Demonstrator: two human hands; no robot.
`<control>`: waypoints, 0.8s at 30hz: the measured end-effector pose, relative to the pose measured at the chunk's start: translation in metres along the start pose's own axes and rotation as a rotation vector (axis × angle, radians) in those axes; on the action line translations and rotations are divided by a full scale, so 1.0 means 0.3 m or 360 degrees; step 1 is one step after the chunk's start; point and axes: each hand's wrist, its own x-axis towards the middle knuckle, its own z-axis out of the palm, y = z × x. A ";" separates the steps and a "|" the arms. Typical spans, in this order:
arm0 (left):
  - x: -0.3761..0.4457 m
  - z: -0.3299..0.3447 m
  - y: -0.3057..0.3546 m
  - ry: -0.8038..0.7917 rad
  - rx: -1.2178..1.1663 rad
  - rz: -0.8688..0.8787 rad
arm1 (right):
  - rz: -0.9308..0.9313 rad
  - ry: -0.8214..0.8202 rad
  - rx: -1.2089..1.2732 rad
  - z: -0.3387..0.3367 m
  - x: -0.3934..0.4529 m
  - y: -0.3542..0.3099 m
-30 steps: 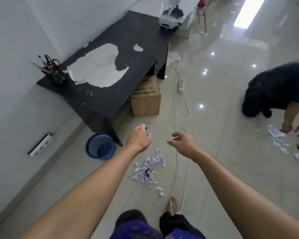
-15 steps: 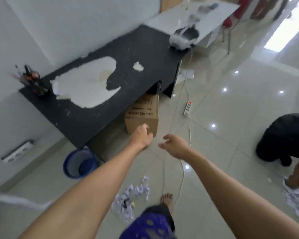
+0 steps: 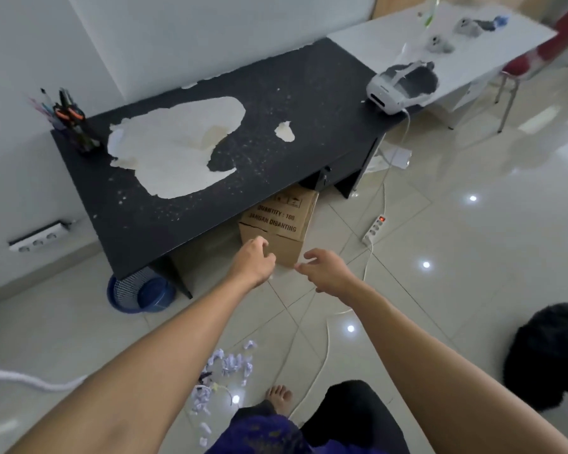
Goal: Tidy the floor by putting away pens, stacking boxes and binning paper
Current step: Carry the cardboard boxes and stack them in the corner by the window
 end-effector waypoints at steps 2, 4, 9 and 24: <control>0.031 0.019 0.018 0.0037 -0.0045 -0.0067 | -0.0006 -0.0045 -0.0056 -0.053 0.059 0.023; 0.055 0.047 0.042 0.0066 -0.0080 -0.0139 | 0.0010 -0.0097 -0.0137 -0.108 0.130 0.064; 0.140 0.133 0.073 0.0216 -0.0172 -0.0292 | -0.0002 -0.0248 -0.0399 -0.199 0.360 0.190; 0.707 0.685 -0.247 0.0257 -0.0143 -0.0330 | -0.0305 -0.0546 -0.0891 0.087 1.176 0.616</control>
